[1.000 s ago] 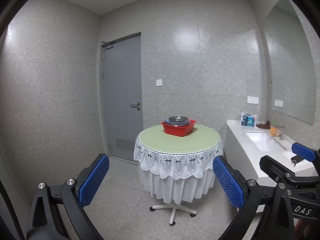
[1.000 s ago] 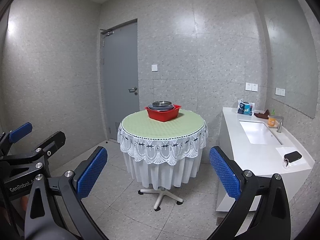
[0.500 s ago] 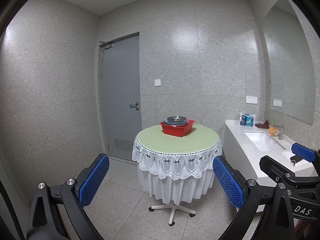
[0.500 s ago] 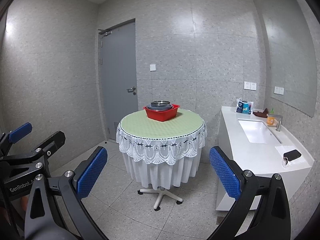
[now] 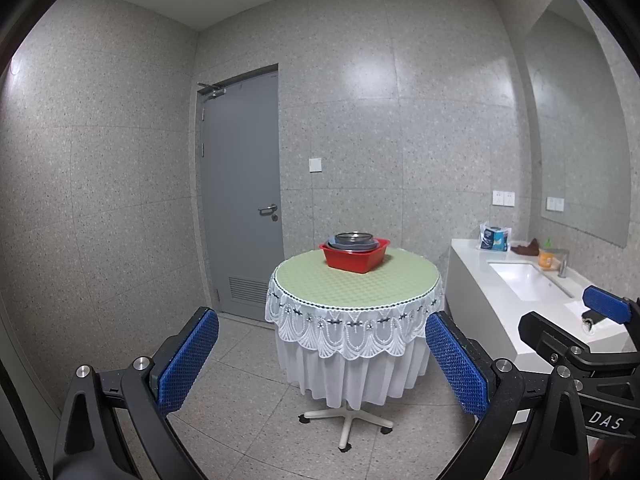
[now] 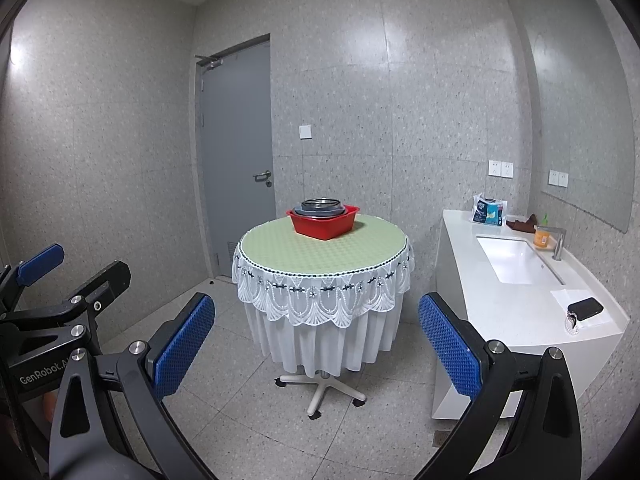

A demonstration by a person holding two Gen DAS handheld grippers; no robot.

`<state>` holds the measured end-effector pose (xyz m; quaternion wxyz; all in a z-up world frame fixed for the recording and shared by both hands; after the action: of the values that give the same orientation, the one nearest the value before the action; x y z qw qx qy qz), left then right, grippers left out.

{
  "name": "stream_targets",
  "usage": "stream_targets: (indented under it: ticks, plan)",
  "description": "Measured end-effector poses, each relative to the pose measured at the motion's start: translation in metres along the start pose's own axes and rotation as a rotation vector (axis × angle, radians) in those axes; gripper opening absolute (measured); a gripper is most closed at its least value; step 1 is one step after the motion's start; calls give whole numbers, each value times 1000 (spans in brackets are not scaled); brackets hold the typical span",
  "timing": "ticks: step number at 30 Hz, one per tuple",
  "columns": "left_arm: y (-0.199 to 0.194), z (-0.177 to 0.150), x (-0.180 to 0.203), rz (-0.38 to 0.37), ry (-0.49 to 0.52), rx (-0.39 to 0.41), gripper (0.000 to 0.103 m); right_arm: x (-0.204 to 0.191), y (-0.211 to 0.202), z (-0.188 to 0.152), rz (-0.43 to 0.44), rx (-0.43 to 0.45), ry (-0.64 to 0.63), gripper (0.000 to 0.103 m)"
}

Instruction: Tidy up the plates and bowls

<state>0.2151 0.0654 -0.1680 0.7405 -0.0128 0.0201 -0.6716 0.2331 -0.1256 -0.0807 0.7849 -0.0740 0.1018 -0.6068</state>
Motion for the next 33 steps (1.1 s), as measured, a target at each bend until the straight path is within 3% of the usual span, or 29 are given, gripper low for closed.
stream_targets:
  ticks: [33]
  plan:
    - [7, 0, 5, -2, 5, -5, 102, 9, 9, 1, 5, -15, 5, 103]
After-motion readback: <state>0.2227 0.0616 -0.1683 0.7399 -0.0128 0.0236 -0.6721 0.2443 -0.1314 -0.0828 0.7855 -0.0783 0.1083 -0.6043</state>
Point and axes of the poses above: each gripper's, at about its wrist camera, not at the fingertips, and y roughly the way its jaws point, x to its right, z to its top, the point moved 8 cm from there along y, roughly the way its jaws point, and after that the axes turned 12 degrees about x, right-handed, at the moved point
